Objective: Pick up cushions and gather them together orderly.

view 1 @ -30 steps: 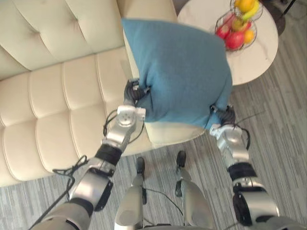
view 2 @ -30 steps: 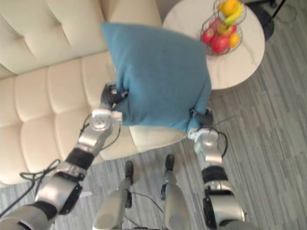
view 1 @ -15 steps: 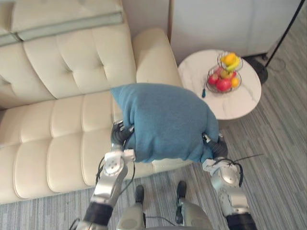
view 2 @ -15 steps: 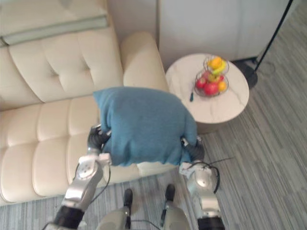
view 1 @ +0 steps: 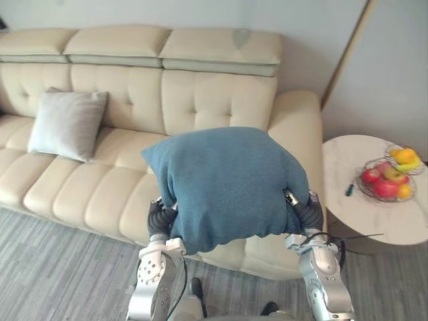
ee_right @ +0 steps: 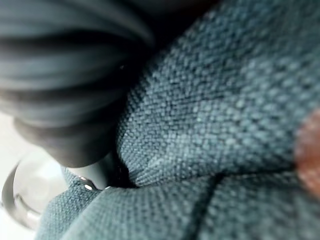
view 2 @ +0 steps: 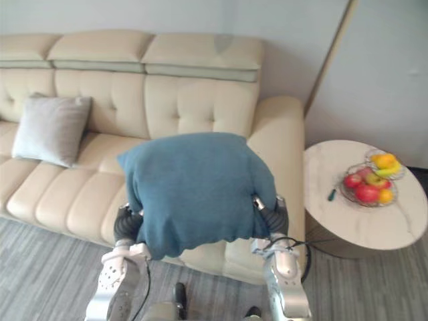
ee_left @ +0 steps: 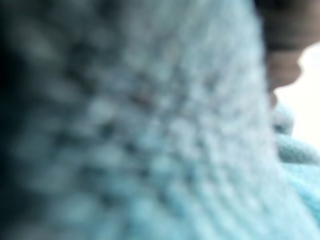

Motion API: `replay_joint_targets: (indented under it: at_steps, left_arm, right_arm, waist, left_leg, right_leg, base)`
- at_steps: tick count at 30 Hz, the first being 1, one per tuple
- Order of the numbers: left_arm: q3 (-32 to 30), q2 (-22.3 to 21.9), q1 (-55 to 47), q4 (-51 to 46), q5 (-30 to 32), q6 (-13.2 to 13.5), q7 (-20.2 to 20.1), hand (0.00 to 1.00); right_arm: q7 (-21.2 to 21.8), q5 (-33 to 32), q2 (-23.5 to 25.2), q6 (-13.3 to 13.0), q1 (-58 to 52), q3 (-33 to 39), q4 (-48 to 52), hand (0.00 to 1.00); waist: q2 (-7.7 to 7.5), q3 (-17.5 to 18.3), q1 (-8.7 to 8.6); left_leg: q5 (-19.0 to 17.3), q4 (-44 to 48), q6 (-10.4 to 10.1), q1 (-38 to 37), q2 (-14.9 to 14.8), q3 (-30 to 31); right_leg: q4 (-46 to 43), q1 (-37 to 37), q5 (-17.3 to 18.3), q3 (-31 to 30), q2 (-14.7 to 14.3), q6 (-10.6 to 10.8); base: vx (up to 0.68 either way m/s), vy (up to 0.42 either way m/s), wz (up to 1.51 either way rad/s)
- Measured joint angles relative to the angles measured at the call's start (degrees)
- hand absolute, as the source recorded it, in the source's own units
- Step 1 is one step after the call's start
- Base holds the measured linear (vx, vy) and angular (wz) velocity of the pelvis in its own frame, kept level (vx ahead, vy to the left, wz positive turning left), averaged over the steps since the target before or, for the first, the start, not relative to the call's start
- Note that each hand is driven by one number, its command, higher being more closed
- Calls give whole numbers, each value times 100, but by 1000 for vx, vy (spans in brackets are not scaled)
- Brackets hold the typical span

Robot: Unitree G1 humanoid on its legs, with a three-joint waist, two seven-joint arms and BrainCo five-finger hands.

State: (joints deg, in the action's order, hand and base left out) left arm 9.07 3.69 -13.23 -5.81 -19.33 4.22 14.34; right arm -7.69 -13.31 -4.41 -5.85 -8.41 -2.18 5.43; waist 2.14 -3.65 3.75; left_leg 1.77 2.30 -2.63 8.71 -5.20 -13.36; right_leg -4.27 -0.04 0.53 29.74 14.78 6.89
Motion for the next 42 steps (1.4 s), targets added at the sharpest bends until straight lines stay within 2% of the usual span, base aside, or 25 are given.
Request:
replay_joint_targets:
  at_steps: [4, 6, 8, 9, 10, 11, 12, 13, 14, 16, 17, 18, 19, 21, 23, 24, 25, 26, 28, 29, 31, 32, 33, 36, 42]
  left_arm:
    - [291, 106, 7, 145, -14, -4, -7, 100]
    - [428, 114, 90, 331, 1, -4, -80, 100]
    - [417, 128, 91, 410, 2, -19, -83, 100]
    - [400, 167, 91, 413, 1, -21, -83, 100]
    - [394, 187, 91, 415, 1, -26, -83, 100]
    - [396, 189, 95, 410, 1, -46, -84, 100]
    - [396, 189, 96, 404, 2, -47, -93, 100]
    - [396, 192, 97, 385, 2, -58, -109, 100]
    - [396, 185, 97, 371, 8, -89, -109, 100]
    - [398, 169, 96, 315, 14, -185, -109, 100]
    - [413, 170, 91, 195, 20, -243, -110, 100]
    - [421, 171, 87, 148, 23, -248, -112, 100]
    - [457, 104, 60, 63, 75, -264, -114, 100]
    - [486, 60, -21, -97, 137, -272, -128, 100]
    - [482, 48, -73, -185, 127, -260, -228, 100]
    - [484, 45, -106, -195, 127, -259, -234, 100]
    - [484, 40, -230, -207, 127, -256, -247, 100]
    - [485, -24, -344, -219, 127, -255, -267, 100]
    - [487, -134, -359, -223, 128, -254, -321, 100]
    - [501, -184, -357, -223, 129, -259, -327, 100]
    - [578, -198, -358, -223, 130, -260, -327, 100]
    - [627, -146, -349, -221, 134, -272, -327, 100]
    - [646, -37, -336, -220, 140, -299, -326, 100]
    - [663, 154, -334, -218, 141, -329, -326, 100]
    - [678, 187, -315, -208, 236, -320, -320, 100]
  right_arm:
    - [-112, 218, 90, -4, -15, 183, -152, 100]
    - [-224, 218, 103, 1, -35, 285, -441, 100]
    - [-245, 216, 145, 93, -149, 283, -477, 100]
    - [-243, 216, 215, 111, -149, 282, -473, 100]
    - [-242, 216, 218, 115, -154, 282, -471, 100]
    - [-242, 209, 292, 113, -210, 287, -437, 100]
    - [-242, 208, 293, 113, -224, 295, -417, 100]
    - [-234, 206, 314, 95, -241, 318, -385, 100]
    - [-234, 206, 348, 91, -248, 323, -360, 100]
    - [-234, 201, 345, 91, -350, 323, -207, 100]
    - [-234, 193, 335, 89, -498, 323, -10, 100]
    - [-234, 192, 333, 88, -555, 322, 58, 100]
    - [-234, 175, 297, 85, -690, 338, 178, 100]
    - [-235, 137, 299, 87, -821, 351, 328, 100]
    - [-236, 99, 251, 88, -892, 351, 662, 100]
    - [-236, 99, 231, 88, -892, 351, 725, 100]
    - [-235, 97, 212, 85, -881, 347, 808, 100]
    - [-235, 97, 208, 84, -888, 342, 887, 100]
    - [-240, 90, 206, 17, -882, 351, 954, 100]
    - [-268, 80, 205, 7, -902, 382, 952, 100]
    - [-328, 82, 203, 7, -947, 431, 949, 100]
    - [-372, 85, 254, 4, -961, 449, 874, 100]
    - [-383, 87, 377, 15, -1002, 451, 762, 100]
    - [-382, 155, 589, 49, -1028, 438, 690, 100]
    - [-382, 231, 660, 48, -990, 438, 288, 100]
  waist:
    - [-132, 94, -46]
    - [-141, 98, -50]
    - [-79, 108, -33]
    - [-83, 69, -28]
    - [-81, 51, -55]
    - [-101, 63, -213]
    - [-126, 74, -251]
    - [-259, 98, -266]
    - [-368, 97, -232]
    - [-371, 93, -210]
    - [-357, 107, -223]
    - [-363, 111, -222]
    - [-256, 108, -241]
    - [-124, 95, -239]
    - [-56, -64, -78]
    - [-53, -86, -26]
    - [-25, -77, 20]
    - [-36, -62, 19]
    - [-35, -60, 4]
    - [-17, -49, -30]
    - [56, 0, -29]
    - [80, 84, -40]
    - [-138, 83, -97]
    - [-407, 166, -75]
    - [-537, 288, -55]
  left_leg:
    - [-63, -168, 114, -204, 392, -112]
    - [-381, 293, 275, -105, 475, -192]
    - [-567, 395, 448, -309, 439, -338]
    - [-607, 392, 487, -424, 416, -249]
    - [-617, 392, 507, -467, 403, -170]
    - [-622, 354, 542, -497, 361, 9]
    - [-615, 326, 554, -502, 365, 37]
    - [-591, 164, 590, -570, 480, 52]
    - [-589, 89, 590, -662, 594, 57]
    - [-612, 58, 563, -791, 700, 114]
    - [-684, 111, 531, -816, 780, 213]
    - [-715, 134, 517, -820, 822, 245]
    - [-848, 325, 479, -813, 866, 421]
    - [-1008, 816, 360, -734, 796, 530]
    - [-1331, 3045, 78, 77, 515, 383]
    - [-1379, 3433, 55, 227, 366, 303]
    - [-1521, 4092, 70, 487, -122, 190]
    - [-1551, 3962, 85, 517, -554, 150]
    - [-1510, 3028, 69, 469, -884, 241]
    - [-1214, 2090, -56, 286, -916, 514]
    - [-609, 1228, -133, 12, -875, 923]
    - [-377, 918, -670, -152, -795, 1092]
    - [-379, 820, -673, -257, -650, 992]
    - [-464, 734, -540, -457, -367, 689]
    - [-523, 470, -449, -701, -120, 285]
  right_leg:
    - [40, 137, -115, 14, 399, 156]
    - [-379, 55, -168, -72, 619, 154]
    - [-1371, -403, -386, -646, 683, -372]
    - [-1859, -639, -243, -1082, 655, -421]
    - [-2103, -717, 24, -1320, 532, -368]
    - [-2396, -811, 617, -1830, -4, -139]
    - [-2399, -829, 750, -1938, -173, -72]
    - [-2321, -938, 1029, -2043, -524, -44]
    - [-2215, -978, 1156, -2051, -790, -112]
    - [-1937, -954, 1217, -2084, -1123, -279]
    - [-1579, -848, 1074, -2100, -1247, -667]
    - [-1456, -818, 990, -2094, -1240, -766]
    - [-1343, -654, 948, -1946, -1185, -872]
    - [-1228, -419, 947, -1764, -1175, -870]
    - [-755, 176, 940, -1737, -1221, -890]
    - [-709, 246, 950, -1741, -1247, -909]
    - [-628, 435, 983, -1733, -1281, -961]
    - [-564, 516, 986, -1740, -1254, -962]
    - [-534, 540, 1008, -1835, -1164, -921]
    - [-562, 512, 1001, -1912, -1119, -908]
    - [-567, 480, 1001, -2038, -1125, -773]
    - [-556, 480, 1100, -2205, -1100, -504]
    - [-548, 470, 1050, -2289, -910, -414]
    - [-518, 476, 929, -2600, -590, -219]
    - [-211, 440, 797, -3012, -358, -31]
  base:
    - [55, 158, 1]
    - [70, 159, -9]
    - [68, 225, -31]
    - [104, 164, -23]
    - [105, 128, 32]
    - [73, 32, 52]
    - [88, 41, 54]
    - [140, 41, 20]
    - [122, 30, 11]
    - [167, 2, 23]
    - [202, -15, 42]
    - [191, -32, 63]
    - [227, -27, 61]
    - [232, -26, 58]
    - [167, -33, 26]
    - [150, 0, -14]
    - [156, 23, -17]
    - [163, 38, -16]
    - [195, 135, -21]
    - [179, 162, -23]
    - [177, 261, -25]
    - [256, 430, -29]
    - [188, 336, -27]
    - [90, 208, -31]
    - [-6, 109, -36]
